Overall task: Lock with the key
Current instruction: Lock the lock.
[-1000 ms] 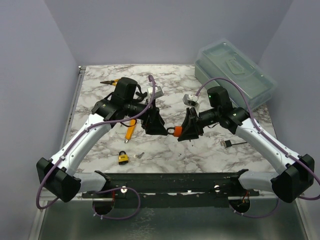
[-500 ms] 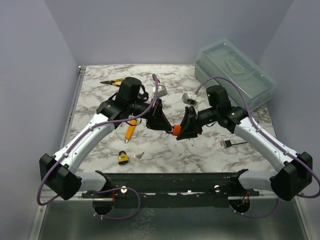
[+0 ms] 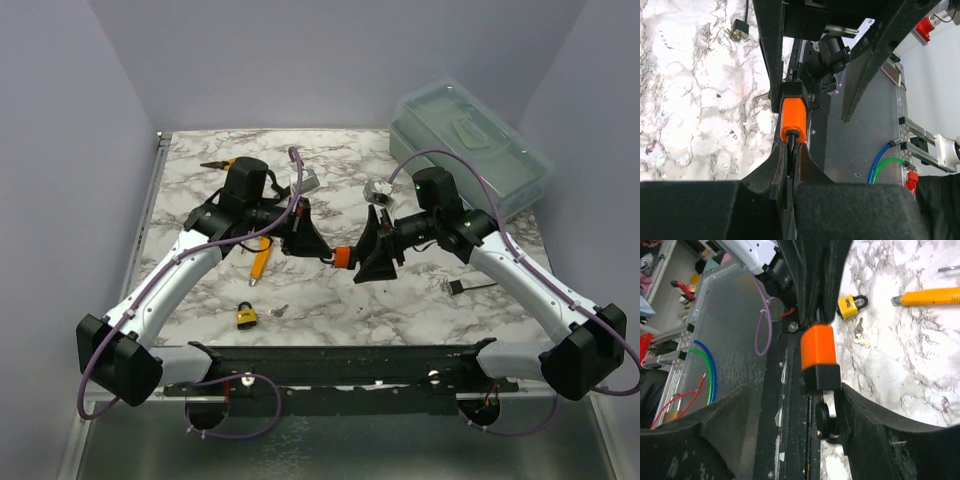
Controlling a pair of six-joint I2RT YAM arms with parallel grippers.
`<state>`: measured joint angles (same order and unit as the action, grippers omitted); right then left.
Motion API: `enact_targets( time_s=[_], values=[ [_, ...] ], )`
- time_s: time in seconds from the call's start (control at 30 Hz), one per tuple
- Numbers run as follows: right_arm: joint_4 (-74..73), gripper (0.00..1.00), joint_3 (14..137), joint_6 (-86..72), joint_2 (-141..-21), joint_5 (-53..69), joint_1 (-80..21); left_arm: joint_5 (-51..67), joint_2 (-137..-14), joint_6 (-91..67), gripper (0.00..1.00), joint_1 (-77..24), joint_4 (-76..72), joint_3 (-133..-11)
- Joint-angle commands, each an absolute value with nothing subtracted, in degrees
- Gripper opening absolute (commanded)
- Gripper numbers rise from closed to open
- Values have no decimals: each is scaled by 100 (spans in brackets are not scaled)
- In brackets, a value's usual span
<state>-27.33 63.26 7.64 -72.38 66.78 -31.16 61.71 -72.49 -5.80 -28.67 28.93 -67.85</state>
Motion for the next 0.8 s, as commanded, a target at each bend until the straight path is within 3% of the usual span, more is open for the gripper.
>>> enact_targets(
  time_s=[0.0,0.23,0.77],
  values=[
    [-3338,70,6491,837,-7192,6418,-3120,6310,-6874,-312,0,-2681,3046,-6707],
    [-3803,49,6710,1314,-7255,6246,-3112,6239,-6766,378,0,-2678,3678,-6759],
    [-3583,30,6616,1365,-7426,6561,-3115,6302,-6883,449,0,-2670,3744,-6873]
  ],
)
